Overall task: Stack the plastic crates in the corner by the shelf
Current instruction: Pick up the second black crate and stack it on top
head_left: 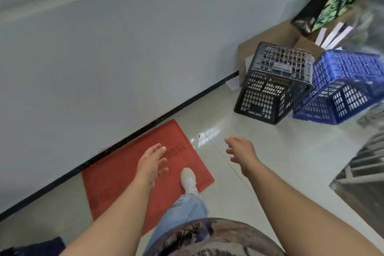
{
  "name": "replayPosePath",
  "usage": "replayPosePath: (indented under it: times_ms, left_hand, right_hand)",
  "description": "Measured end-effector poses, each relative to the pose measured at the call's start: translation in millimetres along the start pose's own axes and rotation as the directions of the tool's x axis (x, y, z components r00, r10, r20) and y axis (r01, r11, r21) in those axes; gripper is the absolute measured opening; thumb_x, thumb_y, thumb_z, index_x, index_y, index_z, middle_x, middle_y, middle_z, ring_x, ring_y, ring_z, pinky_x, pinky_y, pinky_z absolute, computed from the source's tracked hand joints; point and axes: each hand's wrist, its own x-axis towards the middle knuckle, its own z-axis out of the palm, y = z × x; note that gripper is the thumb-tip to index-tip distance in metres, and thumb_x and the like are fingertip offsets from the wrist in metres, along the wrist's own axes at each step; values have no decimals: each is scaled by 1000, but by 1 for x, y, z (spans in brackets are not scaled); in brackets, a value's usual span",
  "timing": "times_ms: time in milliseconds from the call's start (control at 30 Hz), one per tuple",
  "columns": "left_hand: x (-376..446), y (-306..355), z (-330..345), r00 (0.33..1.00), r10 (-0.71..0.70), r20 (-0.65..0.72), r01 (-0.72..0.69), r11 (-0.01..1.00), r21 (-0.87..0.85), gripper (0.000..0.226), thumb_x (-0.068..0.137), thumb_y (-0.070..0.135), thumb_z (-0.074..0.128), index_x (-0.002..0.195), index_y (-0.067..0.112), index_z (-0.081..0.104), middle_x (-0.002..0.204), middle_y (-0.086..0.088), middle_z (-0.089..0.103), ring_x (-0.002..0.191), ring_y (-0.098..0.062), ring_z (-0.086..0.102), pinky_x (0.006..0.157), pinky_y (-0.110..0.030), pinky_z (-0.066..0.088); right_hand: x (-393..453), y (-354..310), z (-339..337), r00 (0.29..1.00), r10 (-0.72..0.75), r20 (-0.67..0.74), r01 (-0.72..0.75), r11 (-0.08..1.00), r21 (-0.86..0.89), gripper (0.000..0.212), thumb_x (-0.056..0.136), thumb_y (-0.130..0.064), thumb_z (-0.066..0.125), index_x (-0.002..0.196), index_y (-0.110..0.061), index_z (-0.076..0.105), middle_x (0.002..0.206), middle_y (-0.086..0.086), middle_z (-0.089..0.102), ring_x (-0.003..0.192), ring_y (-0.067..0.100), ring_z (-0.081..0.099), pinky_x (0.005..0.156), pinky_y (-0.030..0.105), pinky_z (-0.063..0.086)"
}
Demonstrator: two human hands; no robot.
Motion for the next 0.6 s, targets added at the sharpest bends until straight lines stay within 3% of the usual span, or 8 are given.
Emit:
replayPosePath:
  times_ms: [100,167,233,333,467,600]
  left_hand:
    - [23,20,38,994,0,113,-8,997,76,30,88,25,60,118,27,57,112,5,54,110,-21,50,83,-41,49]
    - [39,36,62,985,1,175,-22,993,116,30,87,27,61,116,30,58,117,5,53,115,-20,47,87,-42,45]
    - [54,53,83,974,0,229,-33,989,141,29,86,28,61,115,32,59,121,4,53,118,-20,45,91,-42,43]
    - [73,76,109,954,-4,300,-52,983,176,29,85,30,62,114,34,60,120,5,54,118,-18,45,95,-43,38]
    - [103,110,134,930,-8,367,-81,970,227,19,85,35,60,104,39,63,106,14,56,115,-17,46,98,-44,32]
    - [138,141,162,910,2,415,-123,956,265,16,86,41,56,101,43,61,113,16,54,113,-15,47,92,-38,32]
  right_hand:
    - [9,-9,-25,998,-64,-7,64,998,13,46,88,-23,61,132,-13,54,135,10,53,119,19,50,94,34,40]
    - [19,-20,-39,995,-95,-6,95,995,22,53,87,-19,63,138,-20,49,142,6,47,115,10,42,94,29,34]
    - [32,-33,-53,995,-96,-26,96,995,16,54,86,-16,63,138,-22,49,144,6,45,119,12,43,95,29,33]
    - [52,-56,-69,994,-72,-85,74,997,21,52,86,-15,63,136,-21,51,142,11,45,127,23,46,96,32,36]
    - [78,-88,-79,988,-73,-136,82,995,61,45,90,-20,59,135,-17,52,127,10,56,101,19,61,92,34,42]
    - [108,-117,-87,978,-67,-197,86,992,89,36,95,-33,49,127,-19,55,112,6,64,90,18,66,87,38,47]
